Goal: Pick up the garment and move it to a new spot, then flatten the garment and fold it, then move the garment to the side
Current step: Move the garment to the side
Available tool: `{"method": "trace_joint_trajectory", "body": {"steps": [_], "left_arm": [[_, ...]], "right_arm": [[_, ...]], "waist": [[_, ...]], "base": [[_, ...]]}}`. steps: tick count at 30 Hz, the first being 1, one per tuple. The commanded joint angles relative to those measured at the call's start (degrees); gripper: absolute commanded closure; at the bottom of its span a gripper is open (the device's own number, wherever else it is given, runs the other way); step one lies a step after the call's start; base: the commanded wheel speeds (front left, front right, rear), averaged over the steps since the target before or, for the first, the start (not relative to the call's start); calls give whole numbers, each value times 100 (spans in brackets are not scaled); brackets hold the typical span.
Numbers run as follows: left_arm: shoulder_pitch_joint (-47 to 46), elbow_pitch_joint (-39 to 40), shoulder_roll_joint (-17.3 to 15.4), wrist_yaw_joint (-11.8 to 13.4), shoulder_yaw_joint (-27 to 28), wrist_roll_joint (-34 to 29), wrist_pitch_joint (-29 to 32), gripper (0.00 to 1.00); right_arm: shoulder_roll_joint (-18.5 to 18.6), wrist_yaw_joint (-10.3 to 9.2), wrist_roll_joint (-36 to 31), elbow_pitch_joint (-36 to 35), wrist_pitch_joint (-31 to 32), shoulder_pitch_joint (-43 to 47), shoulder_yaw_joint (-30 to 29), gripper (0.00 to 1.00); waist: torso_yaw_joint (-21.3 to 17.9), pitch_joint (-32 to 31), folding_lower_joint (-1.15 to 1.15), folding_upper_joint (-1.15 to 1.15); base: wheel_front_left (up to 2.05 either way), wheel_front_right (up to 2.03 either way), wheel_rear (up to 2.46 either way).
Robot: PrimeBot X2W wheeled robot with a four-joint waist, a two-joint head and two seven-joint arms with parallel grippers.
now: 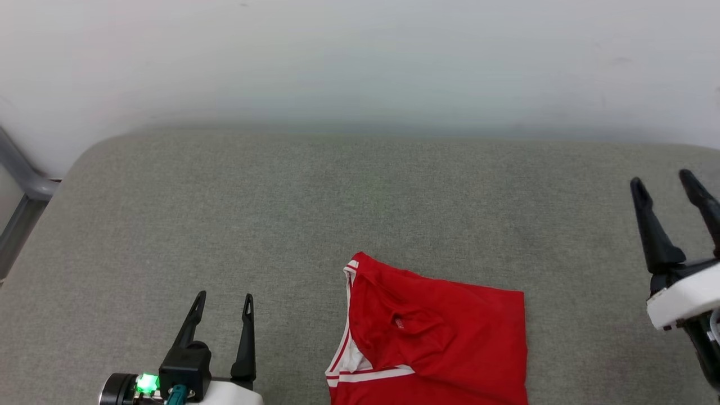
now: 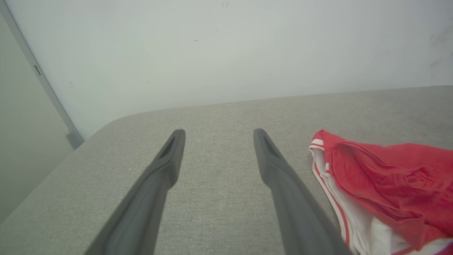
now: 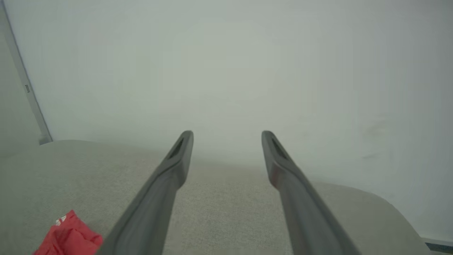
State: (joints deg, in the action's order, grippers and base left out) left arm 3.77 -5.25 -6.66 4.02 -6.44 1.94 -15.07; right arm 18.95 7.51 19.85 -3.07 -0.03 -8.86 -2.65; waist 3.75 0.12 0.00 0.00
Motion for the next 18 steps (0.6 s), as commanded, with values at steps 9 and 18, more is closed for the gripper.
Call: {"method": "trace_joint_trajectory", "body": {"steps": [9,18], "left_arm": [[-199,37,39,7,-31,16,-12,0],[-469,73,94,-5,-121,-6,-12,0]], "right_arm": [[979,-5,1723,185,2640,-153,1066,0],[1148,-5,2823,672,3902,133,1736,0]], "waist": [[115,253,0,0],[347,653,0,0]], "base": [[0,0,0],[0,0,0]]}}
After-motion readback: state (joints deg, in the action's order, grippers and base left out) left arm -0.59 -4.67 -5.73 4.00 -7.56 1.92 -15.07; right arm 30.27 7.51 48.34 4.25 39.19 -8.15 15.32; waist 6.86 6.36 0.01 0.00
